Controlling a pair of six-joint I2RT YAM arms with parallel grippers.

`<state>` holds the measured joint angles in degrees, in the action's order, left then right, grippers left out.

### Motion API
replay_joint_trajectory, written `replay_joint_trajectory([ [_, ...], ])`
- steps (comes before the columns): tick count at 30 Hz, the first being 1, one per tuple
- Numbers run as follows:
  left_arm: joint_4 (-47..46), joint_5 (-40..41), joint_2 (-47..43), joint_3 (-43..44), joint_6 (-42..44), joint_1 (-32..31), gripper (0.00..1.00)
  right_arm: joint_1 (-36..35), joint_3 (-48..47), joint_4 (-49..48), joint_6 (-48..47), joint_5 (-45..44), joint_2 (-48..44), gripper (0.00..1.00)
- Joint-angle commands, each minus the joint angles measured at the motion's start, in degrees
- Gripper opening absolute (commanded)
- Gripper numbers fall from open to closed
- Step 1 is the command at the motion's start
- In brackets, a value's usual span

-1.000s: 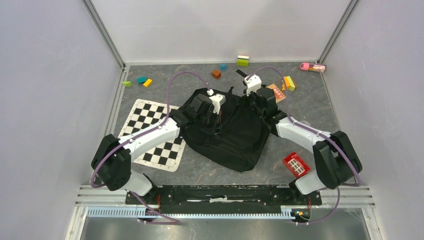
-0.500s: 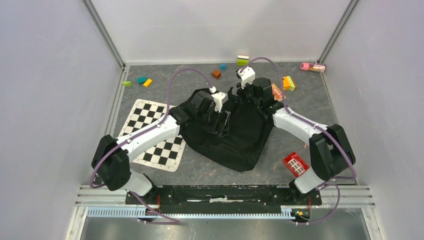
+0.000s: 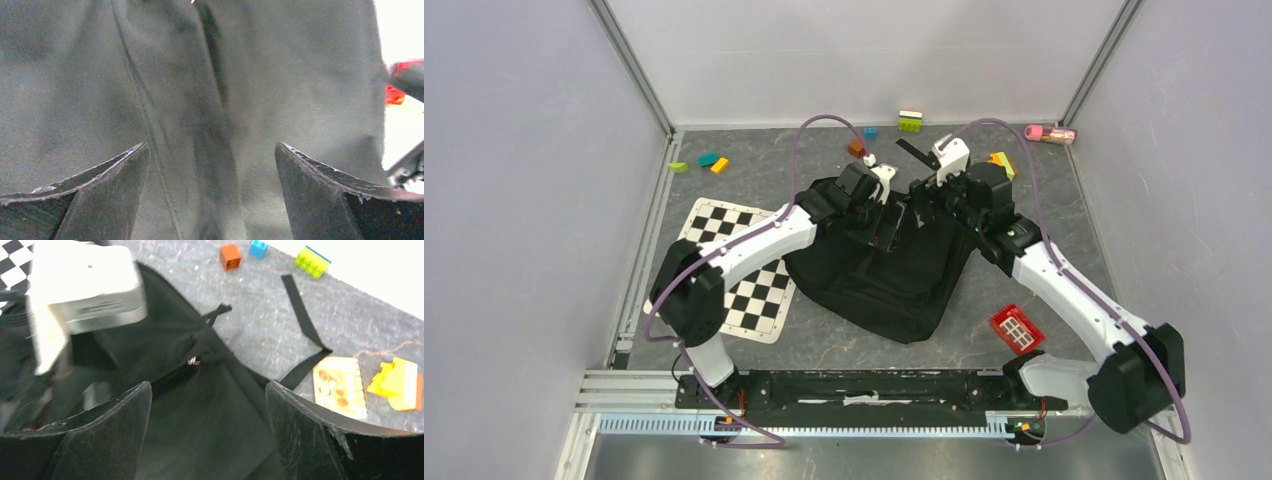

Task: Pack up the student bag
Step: Adjust the student bag at the center of the board.

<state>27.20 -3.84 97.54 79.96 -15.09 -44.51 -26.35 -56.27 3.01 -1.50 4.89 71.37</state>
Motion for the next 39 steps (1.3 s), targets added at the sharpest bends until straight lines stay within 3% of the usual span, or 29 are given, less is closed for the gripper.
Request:
replay_joint_trajectory([
  [1, -0.2, 1.5, 1.6, -0.5, -0.1, 0.1, 0.94, -0.6, 4.2, 6.7, 3.4, -0.4, -5.1, 0.88],
  [8, 0.6, 5.0, -0.1, -1.5, -0.3, 0.3, 0.54, -3.1, 8.6, 6.1, 12.0, -1.3, -6.9, 0.83],
  [15, 1.3, 7.4, -2.8, -2.5, -0.6, 0.6, 0.31, -11.1, 9.1, 3.8, 19.6, -13.0, -3.7, 0.83],
  [22, 2.0, 7.9, -3.6, -2.6, -2.4, 2.6, 0.02, -15.8, 7.8, 0.9, 25.7, -24.1, 0.6, 0.83],
  [39, -2.3, -5.5, -2.8, -5.0, -9.2, 6.7, 0.02, -22.6, 4.3, -4.5, 28.5, -33.3, 12.1, 0.89],
])
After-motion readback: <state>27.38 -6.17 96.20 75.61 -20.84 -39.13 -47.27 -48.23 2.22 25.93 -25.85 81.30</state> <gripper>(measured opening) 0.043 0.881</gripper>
